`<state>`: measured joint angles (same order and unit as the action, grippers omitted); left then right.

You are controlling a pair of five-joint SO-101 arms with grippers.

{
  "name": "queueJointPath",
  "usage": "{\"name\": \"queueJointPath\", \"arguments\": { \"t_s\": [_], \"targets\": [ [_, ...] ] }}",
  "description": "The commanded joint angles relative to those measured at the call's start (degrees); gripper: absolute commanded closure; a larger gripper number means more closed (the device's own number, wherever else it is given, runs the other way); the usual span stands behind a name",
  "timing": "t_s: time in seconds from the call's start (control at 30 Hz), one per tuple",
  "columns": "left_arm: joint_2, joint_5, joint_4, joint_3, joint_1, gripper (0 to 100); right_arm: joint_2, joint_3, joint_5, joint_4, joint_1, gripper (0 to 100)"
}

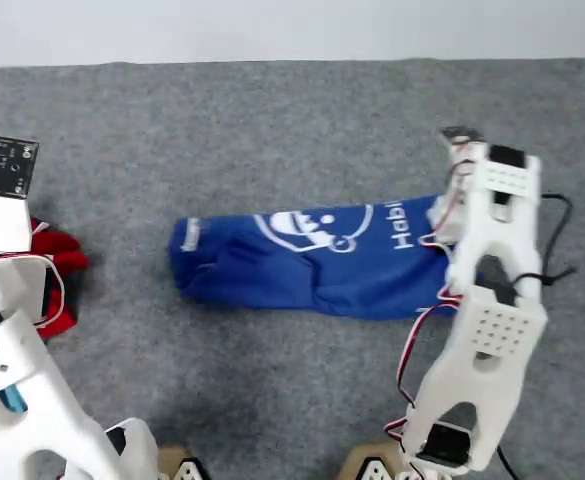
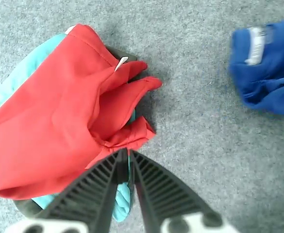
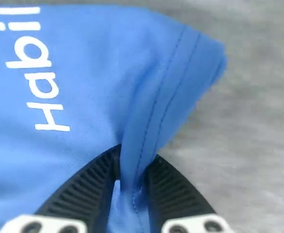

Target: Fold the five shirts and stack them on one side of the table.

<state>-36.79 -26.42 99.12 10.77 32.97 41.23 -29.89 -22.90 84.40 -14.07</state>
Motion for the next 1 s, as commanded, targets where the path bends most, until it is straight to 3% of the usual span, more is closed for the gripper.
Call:
{"name": "queueJointPath", "arguments": {
  "t_s": [0.0,0.13,0.27,0.43,0.97],
  "targets": [
    [-1.32,-0.44,1.41,0.04,0.35,99,-2.95,-7.30,-4.31,0.22,-6.11,99.0],
    [-1.32,-0.35,1.41,0.04,0.35,99,-1.36,-11.60,-7.21,3.38,-8.75,99.0],
    [-1.32,-0.35,1.41,0.13,0.35,99,-1.36,-15.30,-8.00,9.80,-5.23,99.0],
    [-1.32,-0.35,1.41,0.13,0.09,99,-2.68,-19.78,-7.74,18.24,5.49,99.0],
    [-1.23,-0.35,1.23,0.13,0.00,99,-8.48,-20.40,-1.58,18.42,34.07,99.0]
  ]
}}
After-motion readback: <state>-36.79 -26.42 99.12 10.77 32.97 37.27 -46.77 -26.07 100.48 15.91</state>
